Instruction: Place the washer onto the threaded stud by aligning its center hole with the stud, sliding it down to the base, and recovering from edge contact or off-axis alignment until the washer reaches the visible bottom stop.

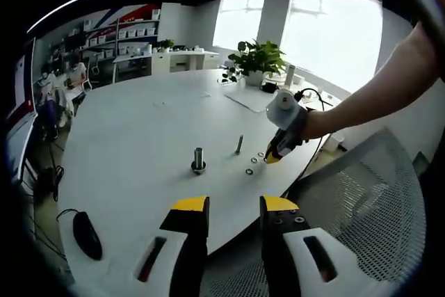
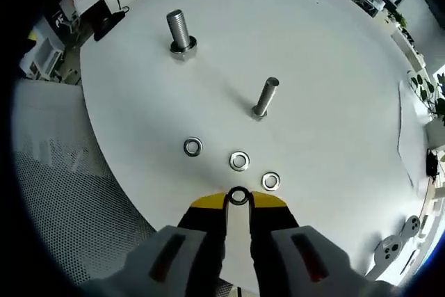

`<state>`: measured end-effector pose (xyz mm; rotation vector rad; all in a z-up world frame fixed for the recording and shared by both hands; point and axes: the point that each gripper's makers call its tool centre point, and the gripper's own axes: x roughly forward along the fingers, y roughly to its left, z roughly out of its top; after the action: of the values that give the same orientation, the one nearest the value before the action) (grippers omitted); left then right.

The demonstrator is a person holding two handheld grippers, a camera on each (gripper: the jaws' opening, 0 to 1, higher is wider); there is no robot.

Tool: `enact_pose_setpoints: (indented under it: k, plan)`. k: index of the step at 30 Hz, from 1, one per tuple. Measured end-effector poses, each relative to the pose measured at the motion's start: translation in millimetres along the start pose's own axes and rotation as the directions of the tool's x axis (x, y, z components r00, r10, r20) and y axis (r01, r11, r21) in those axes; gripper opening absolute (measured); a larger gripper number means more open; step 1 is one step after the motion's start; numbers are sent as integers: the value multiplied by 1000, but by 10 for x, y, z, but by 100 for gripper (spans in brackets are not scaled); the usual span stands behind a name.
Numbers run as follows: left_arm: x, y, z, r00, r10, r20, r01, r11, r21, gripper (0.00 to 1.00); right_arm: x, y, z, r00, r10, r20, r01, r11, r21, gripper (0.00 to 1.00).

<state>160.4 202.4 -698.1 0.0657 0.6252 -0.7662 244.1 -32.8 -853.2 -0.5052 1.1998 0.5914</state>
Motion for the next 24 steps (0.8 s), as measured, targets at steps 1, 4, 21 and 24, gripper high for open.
enact_pose_setpoints:
  k: [1, 4, 21, 24]
  plan:
    - [-1, -1, 0, 1000, 0, 0, 0, 1000, 0, 27, -23, 6, 17, 1000, 1, 5, -1, 1000, 0, 13]
    - [-1, -6, 3, 1000, -3, 2, 3, 1000, 0, 27, -75, 7, 81, 1000, -3, 24, 3, 1000, -9, 13]
    - [1, -59, -6, 1000, -23, -5, 23, 1000, -5, 31, -526, -176, 763, 982, -26, 188, 33, 999, -31, 13]
    - [-3, -53, -20, 1000, -20, -12, 20, 1000, -2, 30, -515, -191, 770, 982, -29, 185, 38, 998, -42, 13]
